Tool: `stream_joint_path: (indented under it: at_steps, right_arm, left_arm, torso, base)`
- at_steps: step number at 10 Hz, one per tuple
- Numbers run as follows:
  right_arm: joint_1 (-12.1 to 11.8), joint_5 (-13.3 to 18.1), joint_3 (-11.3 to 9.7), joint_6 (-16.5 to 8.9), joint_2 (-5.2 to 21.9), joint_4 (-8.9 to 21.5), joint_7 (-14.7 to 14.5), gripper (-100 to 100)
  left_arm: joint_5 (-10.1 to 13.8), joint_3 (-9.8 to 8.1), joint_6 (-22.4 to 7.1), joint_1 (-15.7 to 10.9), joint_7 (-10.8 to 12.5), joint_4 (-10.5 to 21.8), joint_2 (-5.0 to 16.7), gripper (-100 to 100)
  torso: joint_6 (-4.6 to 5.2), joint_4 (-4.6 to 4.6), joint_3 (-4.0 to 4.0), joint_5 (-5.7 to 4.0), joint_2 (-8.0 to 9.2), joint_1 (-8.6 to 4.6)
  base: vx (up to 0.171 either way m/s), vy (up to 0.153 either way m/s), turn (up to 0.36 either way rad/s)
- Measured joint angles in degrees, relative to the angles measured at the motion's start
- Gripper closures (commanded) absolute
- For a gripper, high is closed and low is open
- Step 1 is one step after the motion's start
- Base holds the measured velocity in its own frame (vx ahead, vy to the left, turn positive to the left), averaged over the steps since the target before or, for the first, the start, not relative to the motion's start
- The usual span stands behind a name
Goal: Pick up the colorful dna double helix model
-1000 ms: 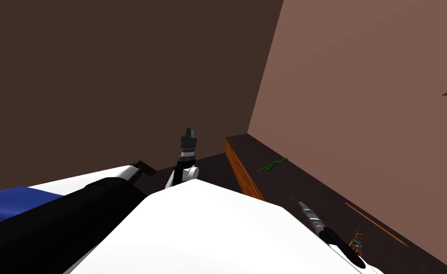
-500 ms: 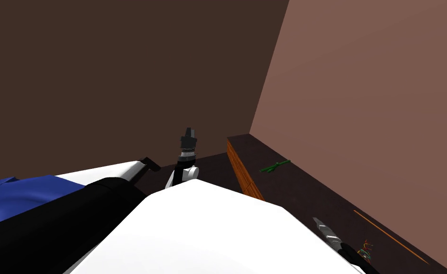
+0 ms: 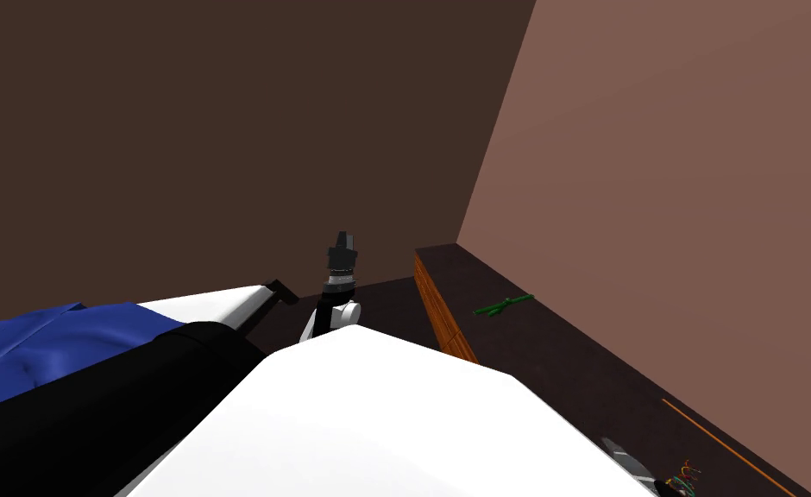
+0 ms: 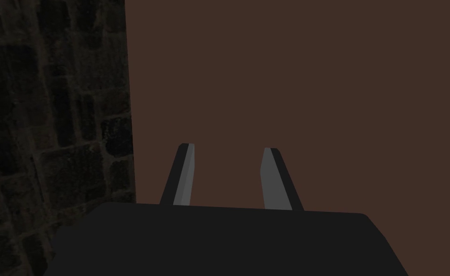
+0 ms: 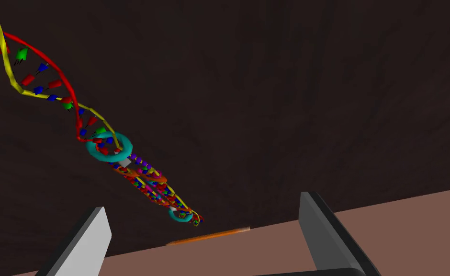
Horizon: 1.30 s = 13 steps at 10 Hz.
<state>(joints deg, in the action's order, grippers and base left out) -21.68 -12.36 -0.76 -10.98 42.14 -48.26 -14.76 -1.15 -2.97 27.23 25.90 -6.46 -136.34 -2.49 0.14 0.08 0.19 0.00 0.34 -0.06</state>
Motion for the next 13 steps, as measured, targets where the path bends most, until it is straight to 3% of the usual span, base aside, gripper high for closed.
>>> stream_joint_path:
  at_steps: [6, 8, 9, 10, 13]
  right_arm:
    - [-1.5, -0.5, -1.6, -3.5, -0.3, 3.6, -0.5, -100]
    - [-0.3, -0.9, -2.8, -3.7, -1.3, 6.7, -0.8, -100]
    - [-0.2, -0.9, -2.9, -3.8, -1.4, 6.9, -0.8, 0]
    - [-0.2, -0.9, -2.9, -3.8, -1.4, 6.9, -0.8, -100]
    - [1.3, 0.9, -2.5, -2.7, -2.6, 9.6, -0.4, -100]
  left_arm:
    - [0.0, 0.0, 0.0, 0.0, 0.0, 0.0, 0.0, 0]
    - [0.0, 0.0, 0.0, 0.0, 0.0, 0.0, 0.0, 0]
    - [0.0, 0.0, 0.0, 0.0, 0.0, 0.0, 0.0, 0]
    - [0.0, 0.0, 0.0, 0.0, 0.0, 0.0, 0.0, 0]
    - [0.0, 0.0, 0.0, 0.0, 0.0, 0.0, 0.0, 0]
  torso:
    - [-0.01, -0.01, -0.03, 0.0, -0.06, 0.01]
    - [-0.03, -0.02, -0.05, -0.01, -0.1, 0.02]
    - [0.0, -0.02, -0.05, 0.02, -0.08, 0.03]
    - [0.0, -0.01, -0.03, 0.02, -0.05, 0.05]
    - [0.0, -0.01, -0.02, -0.01, -0.04, -0.08]
  base:
    - [0.006, -0.012, 0.057]
    - [0.015, -0.008, 0.067]
    - [0.0, 0.0, 0.0]
    - [0.0, -0.025, 0.015]
    - [0.002, -0.041, 0.016]
